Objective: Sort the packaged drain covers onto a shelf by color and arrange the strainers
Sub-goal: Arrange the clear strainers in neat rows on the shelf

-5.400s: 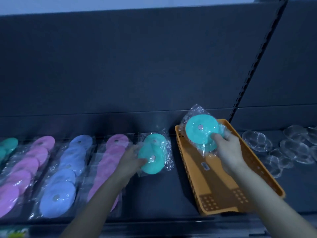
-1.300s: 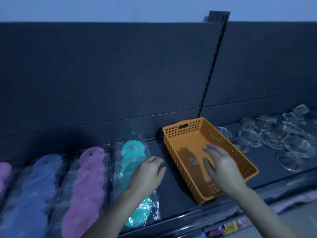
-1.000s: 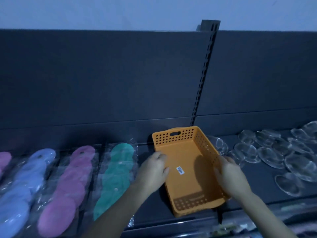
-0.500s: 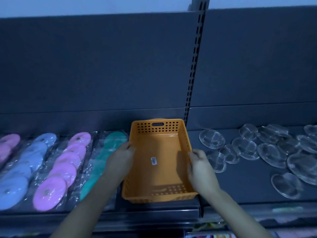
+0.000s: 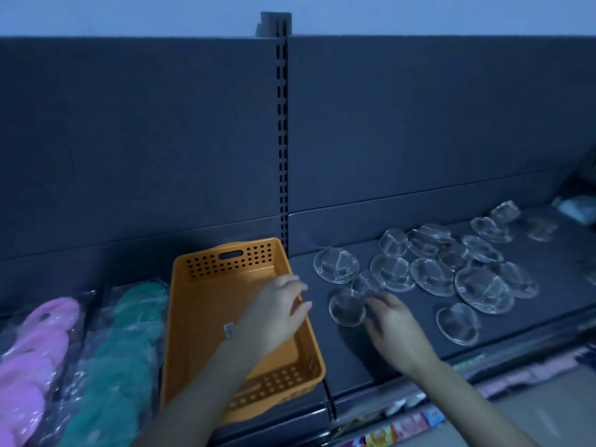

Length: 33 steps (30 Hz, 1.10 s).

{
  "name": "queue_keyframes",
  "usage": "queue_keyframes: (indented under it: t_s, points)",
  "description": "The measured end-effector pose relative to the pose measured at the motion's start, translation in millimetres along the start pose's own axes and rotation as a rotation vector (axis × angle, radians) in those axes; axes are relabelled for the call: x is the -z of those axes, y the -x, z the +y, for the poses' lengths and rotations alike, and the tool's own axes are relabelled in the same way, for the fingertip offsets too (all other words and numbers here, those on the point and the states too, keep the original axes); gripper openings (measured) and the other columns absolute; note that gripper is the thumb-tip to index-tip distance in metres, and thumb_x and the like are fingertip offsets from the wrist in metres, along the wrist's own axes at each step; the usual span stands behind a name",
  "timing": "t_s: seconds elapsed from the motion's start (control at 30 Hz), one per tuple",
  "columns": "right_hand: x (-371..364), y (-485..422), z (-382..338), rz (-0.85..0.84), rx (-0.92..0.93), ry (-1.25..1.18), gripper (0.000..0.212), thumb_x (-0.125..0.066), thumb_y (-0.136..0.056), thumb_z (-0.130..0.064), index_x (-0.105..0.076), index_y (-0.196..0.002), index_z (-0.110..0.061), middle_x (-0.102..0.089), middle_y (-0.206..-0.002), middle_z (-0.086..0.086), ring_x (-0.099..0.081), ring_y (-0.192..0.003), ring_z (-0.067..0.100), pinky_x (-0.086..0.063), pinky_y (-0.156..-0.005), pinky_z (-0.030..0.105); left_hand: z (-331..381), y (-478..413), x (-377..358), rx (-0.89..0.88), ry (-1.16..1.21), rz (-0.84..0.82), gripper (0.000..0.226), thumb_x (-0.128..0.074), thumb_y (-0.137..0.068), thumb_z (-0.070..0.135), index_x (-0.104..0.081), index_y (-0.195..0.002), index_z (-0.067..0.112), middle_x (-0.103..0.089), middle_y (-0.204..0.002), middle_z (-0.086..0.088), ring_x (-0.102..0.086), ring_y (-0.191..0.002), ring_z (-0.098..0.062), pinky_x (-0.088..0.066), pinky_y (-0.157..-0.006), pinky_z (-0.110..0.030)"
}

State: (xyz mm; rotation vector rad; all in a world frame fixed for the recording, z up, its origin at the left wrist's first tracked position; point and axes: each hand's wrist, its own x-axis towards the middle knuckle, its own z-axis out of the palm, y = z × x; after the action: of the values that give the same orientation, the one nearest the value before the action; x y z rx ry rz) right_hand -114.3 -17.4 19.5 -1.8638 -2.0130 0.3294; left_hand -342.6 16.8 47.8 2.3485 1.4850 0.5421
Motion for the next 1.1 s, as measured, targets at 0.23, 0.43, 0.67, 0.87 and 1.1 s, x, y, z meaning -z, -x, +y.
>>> queue_keyframes:
  t_s: [0.23, 0.43, 0.67, 0.87, 1.1]
  points:
    - [-2.0, -40.0, 49.7, -0.064, 0.134, 0.178, 0.043, -0.056, -0.083, -0.01, -0.055, -0.126, -0.011, -0.047, -0.136, 0.015, -0.038, -0.129, 0.041, -0.042, -0.102, 0.047, 6.1, -24.4, -17.4, -0.003, -0.171, -0.23, 0.033, -0.046, -0.095, 0.036, -0.059, -0.113, 0.012, -0.055, -0.117, 0.0, -0.053, -0.111, -0.018, -0.045, -0.093, -0.032]
    - [-3.5, -70.6, 99.9, -0.145, 0.257, 0.306, 0.057, -0.059, -0.088, -0.034, -0.043, -0.139, -0.015, -0.042, -0.144, 0.014, -0.03, -0.137, 0.039, -0.029, -0.11, 0.051, 33.5, -47.6, -15.6, 0.169, -0.599, -0.172, 0.035, -0.039, -0.095, 0.046, -0.055, -0.105, 0.016, -0.064, -0.104, -0.005, -0.058, -0.101, -0.024, -0.033, -0.089, -0.037]
    - [16.1, -83.2, 165.4, -0.27, 0.402, 0.316, 0.063, -0.047, -0.094, -0.029, -0.017, -0.149, -0.02, -0.011, -0.157, 0.009, -0.006, -0.145, 0.03, -0.009, -0.118, 0.04, 82.6, -82.1, -80.9, 0.312, -0.031, -0.239, 0.074, -0.06, -0.086, 0.044, -0.025, -0.147, 0.021, -0.033, -0.148, -0.005, -0.036, -0.131, -0.022, -0.037, -0.106, -0.033]
    - [27.9, -94.9, 206.0, -0.207, 0.565, 0.315, 0.062, -0.073, -0.073, -0.013, -0.052, -0.131, -0.016, -0.051, -0.137, 0.016, -0.049, -0.126, 0.034, -0.039, -0.103, 0.043, 97.6, -94.9, -128.3, 0.286, -0.214, -0.196, 0.086, -0.059, -0.08, 0.057, -0.01, -0.148, 0.036, -0.027, -0.152, 0.004, -0.04, -0.129, -0.022, -0.038, -0.102, -0.041]
    - [46.8, -104.8, 231.4, -0.128, 0.618, 0.275, 0.049, -0.08, -0.068, -0.025, -0.065, -0.113, -0.013, -0.066, -0.118, 0.008, -0.063, -0.109, 0.026, -0.049, -0.093, 0.04, 107.6, -97.8, -146.8, 0.21, -0.16, -0.113, 0.063, -0.05, -0.089, 0.046, -0.021, -0.145, 0.039, -0.033, -0.148, 0.013, -0.038, -0.132, -0.012, -0.038, -0.101, -0.037]
